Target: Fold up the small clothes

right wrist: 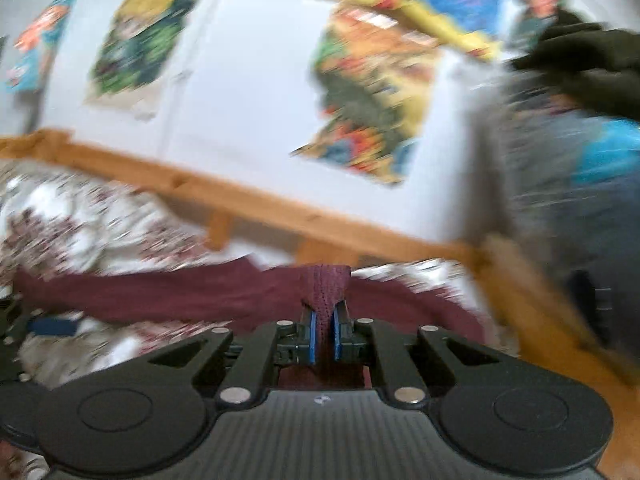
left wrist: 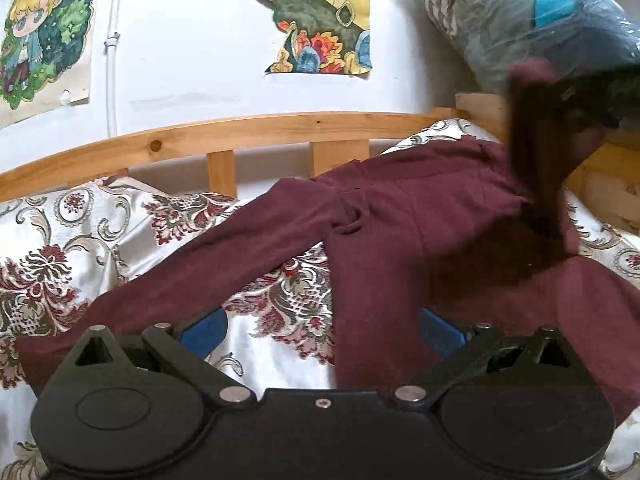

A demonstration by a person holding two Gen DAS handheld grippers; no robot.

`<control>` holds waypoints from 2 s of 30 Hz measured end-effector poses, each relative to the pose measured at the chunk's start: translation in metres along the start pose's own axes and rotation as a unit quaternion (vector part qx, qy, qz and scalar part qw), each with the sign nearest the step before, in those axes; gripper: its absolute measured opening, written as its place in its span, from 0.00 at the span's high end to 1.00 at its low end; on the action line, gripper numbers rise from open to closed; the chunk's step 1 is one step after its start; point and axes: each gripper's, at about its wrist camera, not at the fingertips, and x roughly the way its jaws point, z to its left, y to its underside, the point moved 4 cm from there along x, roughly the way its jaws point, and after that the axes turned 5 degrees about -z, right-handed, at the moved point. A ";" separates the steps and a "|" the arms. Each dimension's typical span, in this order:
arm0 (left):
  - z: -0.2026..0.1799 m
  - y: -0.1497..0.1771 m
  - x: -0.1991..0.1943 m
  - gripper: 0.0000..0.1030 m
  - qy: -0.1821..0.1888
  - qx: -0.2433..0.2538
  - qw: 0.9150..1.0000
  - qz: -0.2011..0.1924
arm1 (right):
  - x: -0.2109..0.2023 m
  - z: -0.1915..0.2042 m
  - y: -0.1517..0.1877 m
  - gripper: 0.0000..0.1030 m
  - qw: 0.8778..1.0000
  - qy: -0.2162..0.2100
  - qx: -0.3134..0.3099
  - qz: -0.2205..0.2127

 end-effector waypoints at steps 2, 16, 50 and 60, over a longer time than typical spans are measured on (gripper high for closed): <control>0.000 0.001 0.000 0.01 0.005 -0.003 1.000 0.000 | 0.010 0.010 0.006 0.90 0.999 -0.030 -0.001 0.018; 0.001 0.016 0.016 0.01 0.073 -0.053 0.996 0.021 | 0.020 -0.016 0.037 0.21 0.987 -0.104 0.091 0.083; -0.009 0.055 0.068 0.01 0.116 -0.048 0.983 0.131 | 0.091 -0.131 0.146 0.98 0.967 0.174 -0.038 0.180; -0.009 0.055 0.069 0.01 0.115 -0.043 0.983 0.134 | 0.072 -0.158 0.148 0.95 0.963 0.173 0.077 0.191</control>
